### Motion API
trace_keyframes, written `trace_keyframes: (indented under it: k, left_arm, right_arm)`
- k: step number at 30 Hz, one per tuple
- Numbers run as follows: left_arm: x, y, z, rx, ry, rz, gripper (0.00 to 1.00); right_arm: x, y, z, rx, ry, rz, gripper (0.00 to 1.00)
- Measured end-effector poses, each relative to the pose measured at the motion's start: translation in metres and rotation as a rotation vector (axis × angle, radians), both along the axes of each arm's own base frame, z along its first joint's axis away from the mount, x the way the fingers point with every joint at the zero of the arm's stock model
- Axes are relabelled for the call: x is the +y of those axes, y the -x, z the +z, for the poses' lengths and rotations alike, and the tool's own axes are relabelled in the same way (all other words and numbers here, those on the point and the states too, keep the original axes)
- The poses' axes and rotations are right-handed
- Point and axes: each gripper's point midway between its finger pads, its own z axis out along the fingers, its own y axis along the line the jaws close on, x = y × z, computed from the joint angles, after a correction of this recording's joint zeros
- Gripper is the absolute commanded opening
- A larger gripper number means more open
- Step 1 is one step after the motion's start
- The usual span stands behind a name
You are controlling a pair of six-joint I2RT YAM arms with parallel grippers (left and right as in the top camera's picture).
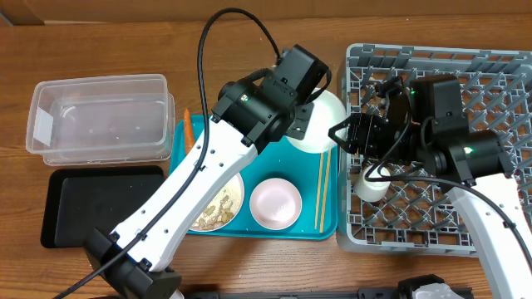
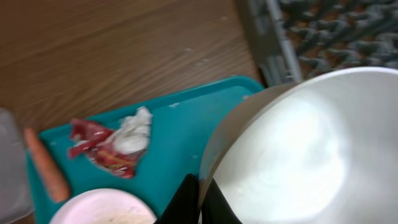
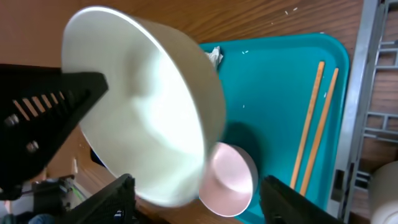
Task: Sort waste into correct bins and load items into the dishwasher
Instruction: 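Hand the white bowl to the right gripper, retract the left arm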
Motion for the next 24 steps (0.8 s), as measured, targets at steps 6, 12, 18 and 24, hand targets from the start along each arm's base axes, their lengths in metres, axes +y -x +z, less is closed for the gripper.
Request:
trace_keyframes:
  k: [6,12,18,24]
  left_arm:
    - [-0.021,0.011,0.000,0.058,0.097,-0.056,0.04]
    - [-0.035,0.024,0.004,0.102,0.161,-0.107,0.80]
    - [-0.015,0.036,0.017,0.127,0.144,-0.086,1.00]
    - [0.048,0.020,0.088,-0.016,0.203,0.060,1.00]
  right_arm:
    - [-0.010,-0.004,-0.009,-0.003,0.089,-0.049,0.13]
    - [-0.034,-0.015,-0.021,-0.016,0.220,-0.153,0.04]
    - [-0.075,-0.023,-0.026,-0.040,0.407,-0.323,0.04]
    - [-0.155,-0.008,-0.008,-0.084,0.715,-0.657,0.04]
